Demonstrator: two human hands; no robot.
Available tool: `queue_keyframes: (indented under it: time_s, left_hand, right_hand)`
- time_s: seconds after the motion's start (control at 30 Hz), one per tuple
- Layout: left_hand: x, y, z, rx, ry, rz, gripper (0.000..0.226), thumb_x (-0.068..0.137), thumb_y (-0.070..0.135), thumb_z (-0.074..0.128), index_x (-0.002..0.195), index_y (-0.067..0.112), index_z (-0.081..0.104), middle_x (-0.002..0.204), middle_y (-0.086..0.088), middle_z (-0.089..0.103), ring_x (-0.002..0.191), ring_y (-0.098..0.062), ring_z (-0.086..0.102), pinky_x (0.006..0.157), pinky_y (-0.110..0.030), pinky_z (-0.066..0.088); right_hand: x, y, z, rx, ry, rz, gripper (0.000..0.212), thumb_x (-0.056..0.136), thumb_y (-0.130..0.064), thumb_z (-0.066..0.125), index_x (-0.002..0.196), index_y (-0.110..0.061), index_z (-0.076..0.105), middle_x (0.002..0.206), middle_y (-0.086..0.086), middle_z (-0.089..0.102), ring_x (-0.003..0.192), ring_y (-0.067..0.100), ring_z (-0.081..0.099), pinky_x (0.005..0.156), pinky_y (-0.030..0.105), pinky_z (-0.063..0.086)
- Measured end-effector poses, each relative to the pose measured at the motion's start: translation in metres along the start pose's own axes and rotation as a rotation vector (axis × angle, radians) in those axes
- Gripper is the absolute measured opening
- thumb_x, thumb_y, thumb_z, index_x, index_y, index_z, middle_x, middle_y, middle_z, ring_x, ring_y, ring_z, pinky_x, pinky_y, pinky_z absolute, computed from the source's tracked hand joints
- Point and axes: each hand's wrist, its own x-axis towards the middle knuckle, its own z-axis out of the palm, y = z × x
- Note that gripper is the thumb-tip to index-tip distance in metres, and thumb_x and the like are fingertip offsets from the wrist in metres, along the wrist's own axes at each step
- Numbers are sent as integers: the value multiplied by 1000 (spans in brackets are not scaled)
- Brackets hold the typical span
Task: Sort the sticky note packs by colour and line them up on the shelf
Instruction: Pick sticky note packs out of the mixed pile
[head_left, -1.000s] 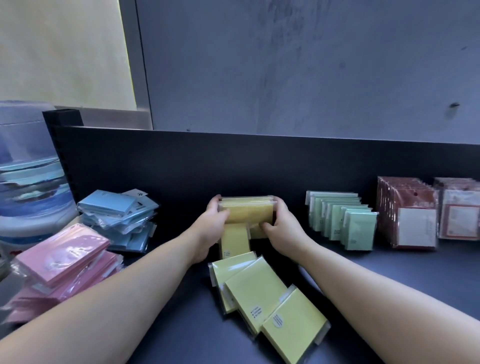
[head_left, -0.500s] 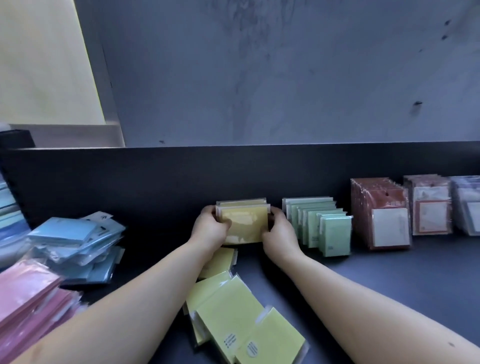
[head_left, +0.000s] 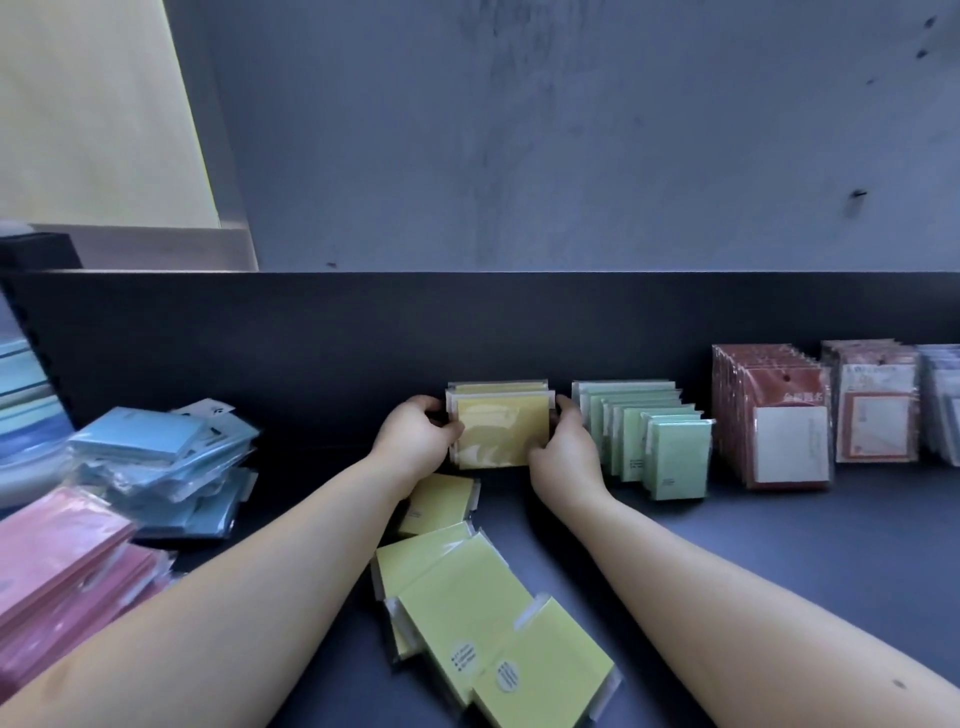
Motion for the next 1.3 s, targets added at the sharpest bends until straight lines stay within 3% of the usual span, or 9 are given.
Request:
queue_keyframes:
  time_s: [0.23, 0.37, 0.5, 0.6, 0.73, 0.87, 1.0, 1.1, 1.3]
  left_hand:
    - [-16, -3, -26, 152, -24, -20, 47, 90, 19, 60, 135, 13, 49, 129, -8, 58, 112, -23, 56, 91, -28, 44]
    - [-34, -5, -46, 353, -129, -70, 44, 89, 34, 62, 128, 14, 55, 123, -5, 60, 108, -22, 56, 83, -28, 44]
    - [-48, -6, -54, 427, -293, -122, 43, 85, 49, 62, 105, 12, 67, 97, -7, 68, 84, -20, 63, 71, -31, 55]
    - [-55, -5, -55, 422, -361, -128, 43, 85, 48, 62, 107, 11, 62, 100, -8, 68, 85, -17, 65, 69, -30, 57]
    - [-62, 2, -68, 420, -481, -177, 39, 89, 46, 59, 107, 11, 57, 93, -7, 66, 70, -14, 65, 61, -28, 57]
    - [-71, 3, -80, 389, -618, -193, 35, 91, 46, 56, 99, 12, 57, 90, -8, 65, 66, -15, 66, 58, -26, 54]
    - [-74, 2, -80, 216, -681, -147, 27, 94, 39, 53, 91, 13, 59, 78, -5, 62, 63, -12, 63, 57, -23, 52]
    - [-74, 3, -74, -19, -602, -66, 28, 97, 35, 48, 84, 14, 60, 67, -3, 62, 56, -10, 60, 54, -21, 50]
    - [-71, 1, -60, -334, -439, 69, 26, 97, 32, 48, 92, 11, 62, 82, -5, 65, 74, -15, 64, 66, -26, 52]
  right_hand:
    - [-12, -9, -6, -129, 50, -152, 66, 89, -1, 49, 148, -10, 21, 151, 7, 27, 141, 19, 23, 108, 17, 13]
    - [-25, -28, -9, -240, 37, -404, 38, 87, -6, 52, 125, -13, 56, 122, 0, 54, 117, 15, 48, 96, 16, 32]
    - [-41, -54, -11, -385, -419, -315, 12, 89, -26, 59, 96, -22, 67, 86, -6, 66, 81, 13, 61, 67, 22, 44]
    - [-55, -62, -15, -411, -749, -217, 27, 82, -45, 68, 98, -23, 67, 87, -5, 68, 79, 12, 62, 70, 26, 50]
    - [-62, -64, -19, -647, -927, -220, 67, 69, -53, 77, 128, -37, 50, 120, -9, 51, 108, 10, 54, 96, 30, 47]
    - [-62, -61, -18, -722, -952, -253, 77, 67, -49, 80, 134, -34, 44, 118, -12, 50, 111, 11, 53, 98, 30, 45]
    - [-58, -55, -21, -546, -888, -236, 48, 70, -38, 82, 110, -24, 59, 99, -10, 64, 92, 11, 62, 83, 27, 52]
    - [-52, -55, -27, -448, -747, -299, 28, 72, -31, 81, 90, -25, 60, 83, -11, 62, 72, 4, 57, 66, 20, 46]
    - [-35, -47, -45, -345, -518, -361, 26, 70, -23, 81, 78, -26, 56, 70, -11, 56, 60, 2, 49, 57, 20, 39]
